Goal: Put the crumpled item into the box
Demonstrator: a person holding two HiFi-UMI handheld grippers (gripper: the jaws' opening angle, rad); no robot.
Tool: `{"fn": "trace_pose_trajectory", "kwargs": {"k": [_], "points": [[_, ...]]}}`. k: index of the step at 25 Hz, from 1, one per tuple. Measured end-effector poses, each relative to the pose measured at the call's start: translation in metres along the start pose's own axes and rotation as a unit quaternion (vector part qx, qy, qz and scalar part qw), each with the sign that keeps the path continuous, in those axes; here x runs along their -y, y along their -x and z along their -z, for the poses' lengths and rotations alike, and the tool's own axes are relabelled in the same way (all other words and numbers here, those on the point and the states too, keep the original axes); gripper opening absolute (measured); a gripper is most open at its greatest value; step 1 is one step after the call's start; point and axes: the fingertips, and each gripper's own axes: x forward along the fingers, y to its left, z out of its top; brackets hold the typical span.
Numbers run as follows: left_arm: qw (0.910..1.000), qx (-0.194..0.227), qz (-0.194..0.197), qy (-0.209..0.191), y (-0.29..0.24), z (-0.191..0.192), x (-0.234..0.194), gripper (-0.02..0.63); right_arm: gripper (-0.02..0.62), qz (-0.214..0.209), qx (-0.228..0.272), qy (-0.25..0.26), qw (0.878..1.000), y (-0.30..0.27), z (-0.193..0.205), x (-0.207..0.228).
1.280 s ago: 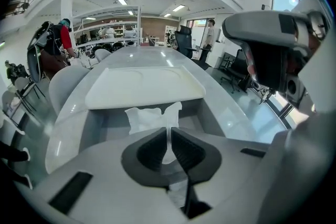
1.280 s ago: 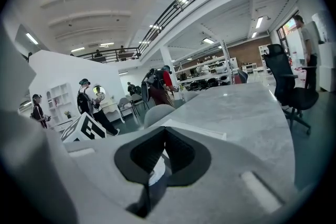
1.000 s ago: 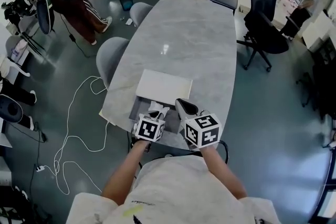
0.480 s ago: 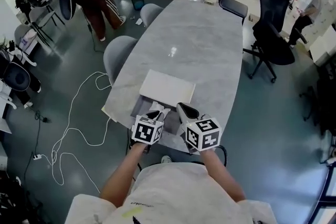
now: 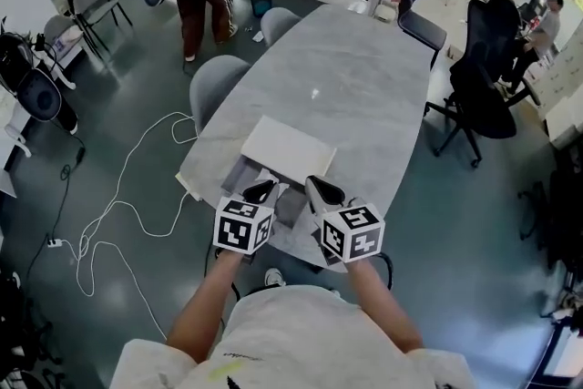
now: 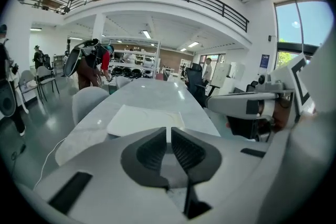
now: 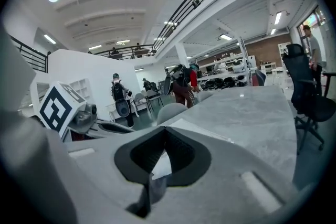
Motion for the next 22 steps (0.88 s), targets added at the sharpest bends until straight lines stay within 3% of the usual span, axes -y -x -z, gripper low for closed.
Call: {"fn": "trace_pose_trajectory", "kwargs": {"k": [13, 22], "points": [[0.9947, 0.090, -0.042, 0.026, 0.035, -0.012, 0.049, 0.025, 0.005, -0.032, 0.012, 0.021, 0.999, 0.057, 0.006, 0.003], [0.9925, 0.101, -0.057, 0.036, 0.040, -0.007, 0.074, 0.025, 0.005, -0.031, 0.019, 0.029, 0.999, 0.093, 0.013, 0.014]]}}
